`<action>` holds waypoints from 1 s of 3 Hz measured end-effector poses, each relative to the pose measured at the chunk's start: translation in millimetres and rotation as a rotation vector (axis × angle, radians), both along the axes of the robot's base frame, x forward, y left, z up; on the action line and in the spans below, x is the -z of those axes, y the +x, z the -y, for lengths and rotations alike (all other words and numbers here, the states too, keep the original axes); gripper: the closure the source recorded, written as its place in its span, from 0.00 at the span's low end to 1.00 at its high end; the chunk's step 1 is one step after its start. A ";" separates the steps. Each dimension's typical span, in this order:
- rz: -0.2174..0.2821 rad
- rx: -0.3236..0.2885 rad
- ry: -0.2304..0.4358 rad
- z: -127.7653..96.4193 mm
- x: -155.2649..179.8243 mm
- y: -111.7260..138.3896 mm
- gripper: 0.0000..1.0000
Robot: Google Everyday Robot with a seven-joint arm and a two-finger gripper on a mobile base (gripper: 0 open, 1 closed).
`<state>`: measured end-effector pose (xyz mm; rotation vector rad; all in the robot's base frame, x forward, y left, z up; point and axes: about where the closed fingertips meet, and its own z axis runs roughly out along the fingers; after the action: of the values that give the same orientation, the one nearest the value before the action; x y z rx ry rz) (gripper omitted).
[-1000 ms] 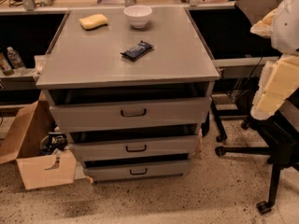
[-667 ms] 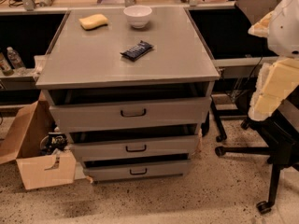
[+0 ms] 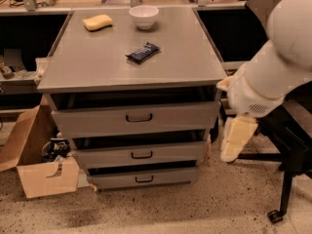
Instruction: Open middle drawer
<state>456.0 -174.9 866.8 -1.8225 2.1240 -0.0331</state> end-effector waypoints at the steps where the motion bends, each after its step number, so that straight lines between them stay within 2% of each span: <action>1: -0.095 -0.078 0.042 -29.6 86.0 10.9 0.00; 2: -0.095 -0.078 0.042 -29.6 86.0 10.9 0.00; 3: -0.164 -0.112 0.006 -41.3 139.3 6.1 0.00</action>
Offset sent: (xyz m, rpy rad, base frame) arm 0.0092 0.0275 -0.0721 0.0339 0.0779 0.0727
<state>462.2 -133.6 727.5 -1.9992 2.1220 0.1546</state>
